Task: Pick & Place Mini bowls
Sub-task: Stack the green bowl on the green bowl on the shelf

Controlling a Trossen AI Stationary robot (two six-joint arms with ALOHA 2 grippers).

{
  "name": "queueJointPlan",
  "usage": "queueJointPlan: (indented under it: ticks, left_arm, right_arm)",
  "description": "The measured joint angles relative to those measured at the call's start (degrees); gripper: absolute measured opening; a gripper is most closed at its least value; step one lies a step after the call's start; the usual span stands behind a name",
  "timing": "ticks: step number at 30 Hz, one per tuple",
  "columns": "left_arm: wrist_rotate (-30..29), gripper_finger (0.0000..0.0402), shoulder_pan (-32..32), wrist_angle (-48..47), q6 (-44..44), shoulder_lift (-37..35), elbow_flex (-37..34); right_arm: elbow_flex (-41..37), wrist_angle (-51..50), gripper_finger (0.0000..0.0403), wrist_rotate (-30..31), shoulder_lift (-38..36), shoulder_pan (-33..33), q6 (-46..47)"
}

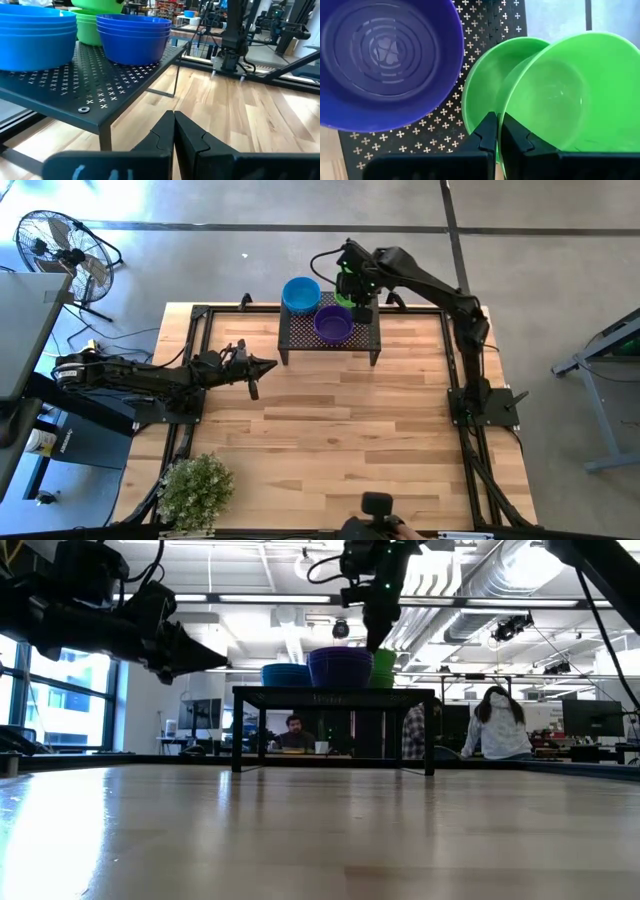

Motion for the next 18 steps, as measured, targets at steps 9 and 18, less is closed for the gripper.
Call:
queueJointPlan:
  ticks: [9,18]
  left_arm:
    - [0.3,0.0000,-0.1,0.4,0.0,0.0,0.0]
    - [0.3,0.0000,-0.1,0.4,0.0,0.0,0.0]
  right_arm:
    - [0.0,1.0,0.0004,-1.6,1.0,-0.4,-0.2]
    - [-0.3,1.1,0.0006,-2.4,2.5,-0.8,-0.3]
